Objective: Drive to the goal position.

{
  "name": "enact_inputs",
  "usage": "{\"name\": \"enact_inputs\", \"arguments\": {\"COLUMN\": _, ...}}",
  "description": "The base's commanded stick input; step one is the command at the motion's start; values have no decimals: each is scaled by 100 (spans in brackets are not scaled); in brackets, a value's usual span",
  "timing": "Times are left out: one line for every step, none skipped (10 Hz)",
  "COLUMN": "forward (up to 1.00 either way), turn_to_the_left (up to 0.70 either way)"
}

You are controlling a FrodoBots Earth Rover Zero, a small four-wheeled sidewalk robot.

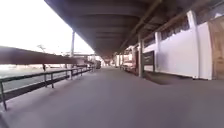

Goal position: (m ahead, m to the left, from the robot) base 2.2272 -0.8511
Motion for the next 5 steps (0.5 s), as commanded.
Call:
{"name": "enact_inputs", "arguments": {"forward": 70, "turn_to_the_left": 0}}
{"name": "enact_inputs", "arguments": {"forward": 70, "turn_to_the_left": 0}}
{"name": "enact_inputs", "arguments": {"forward": 70, "turn_to_the_left": 0}}
{"name": "enact_inputs", "arguments": {"forward": 70, "turn_to_the_left": 0}}
{"name": "enact_inputs", "arguments": {"forward": 70, "turn_to_the_left": 0}}
